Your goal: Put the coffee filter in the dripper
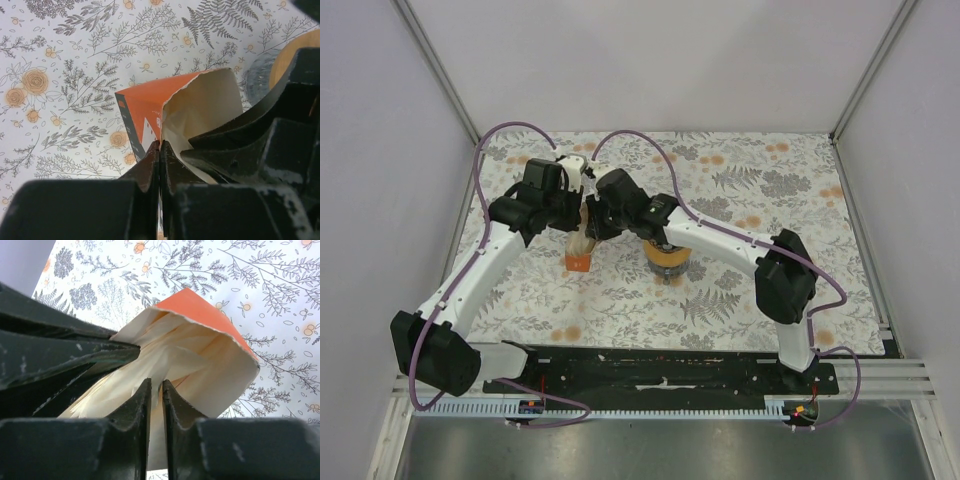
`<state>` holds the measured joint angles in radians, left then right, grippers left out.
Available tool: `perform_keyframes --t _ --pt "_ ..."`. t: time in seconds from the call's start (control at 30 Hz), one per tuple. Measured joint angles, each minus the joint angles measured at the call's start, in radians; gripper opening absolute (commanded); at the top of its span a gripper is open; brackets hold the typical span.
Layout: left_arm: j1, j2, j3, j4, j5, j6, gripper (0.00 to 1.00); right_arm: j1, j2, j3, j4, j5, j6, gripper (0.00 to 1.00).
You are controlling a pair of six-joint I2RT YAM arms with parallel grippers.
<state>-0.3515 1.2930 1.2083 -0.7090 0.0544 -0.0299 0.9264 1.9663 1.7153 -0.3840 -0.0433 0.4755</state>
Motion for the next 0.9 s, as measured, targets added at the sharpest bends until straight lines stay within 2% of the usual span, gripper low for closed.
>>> perform_keyframes --t 0.1,0.4,0.6,0.9 --pt "0.000 0.000 0.000 0.003 0.004 0.000 0.02 -0.005 0.004 0.005 -0.001 0.018 0.003 0.00" --pt "-0.005 0.000 -0.024 0.030 0.002 0.001 0.02 -0.009 -0.006 0.004 -0.030 0.032 -0.013 0.00" --pt "-0.029 -0.005 -0.024 0.086 0.011 0.008 0.02 -0.009 -0.111 -0.066 -0.051 0.033 -0.037 0.00" --pt "-0.019 0.005 -0.035 0.043 0.000 0.009 0.02 -0.013 -0.266 -0.092 0.045 0.021 -0.058 0.00"
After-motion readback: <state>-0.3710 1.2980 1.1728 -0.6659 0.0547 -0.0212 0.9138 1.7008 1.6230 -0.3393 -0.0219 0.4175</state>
